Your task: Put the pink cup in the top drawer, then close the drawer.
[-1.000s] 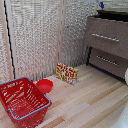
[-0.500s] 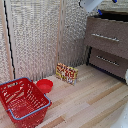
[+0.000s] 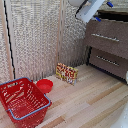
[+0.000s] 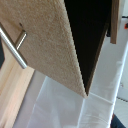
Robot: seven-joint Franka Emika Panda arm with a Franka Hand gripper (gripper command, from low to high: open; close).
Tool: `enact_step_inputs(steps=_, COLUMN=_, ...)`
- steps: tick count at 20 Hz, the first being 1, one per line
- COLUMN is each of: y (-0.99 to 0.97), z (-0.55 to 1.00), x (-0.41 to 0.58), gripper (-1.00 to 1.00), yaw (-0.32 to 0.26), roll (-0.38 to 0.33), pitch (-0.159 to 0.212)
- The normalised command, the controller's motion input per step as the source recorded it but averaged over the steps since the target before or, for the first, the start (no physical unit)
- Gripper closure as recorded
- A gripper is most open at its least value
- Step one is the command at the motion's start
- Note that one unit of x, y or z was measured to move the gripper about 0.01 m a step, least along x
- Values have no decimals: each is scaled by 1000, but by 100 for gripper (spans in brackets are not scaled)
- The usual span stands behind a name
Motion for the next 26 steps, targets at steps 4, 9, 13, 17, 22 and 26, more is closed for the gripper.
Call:
enact_step_inputs(steps=4, y=221, z=-439, x=136, gripper=-100, yaw=110, roll=-369, pitch=24)
enact_step_inputs(steps=9, y=154, z=-525, x=138, gripper=-100, yaw=140, roll=-336, pitch=-7)
enact_step_inputs(steps=13, y=14, z=-393, x=19, gripper=-100, yaw=188, roll=-311, pitch=-46)
enact_step_inputs(steps=17, y=-152, z=-49, x=-128, gripper=-100, yaw=235, roll=-292, pitch=-58)
enact_step_inputs(steps=22, y=-233, z=3, x=-33, gripper=-100, yaw=288, roll=-147, pitch=-59)
enact_step_inputs(steps=26, y=-269, z=-46, x=-20, gripper=-100, yaw=298, roll=-85, pitch=-3)
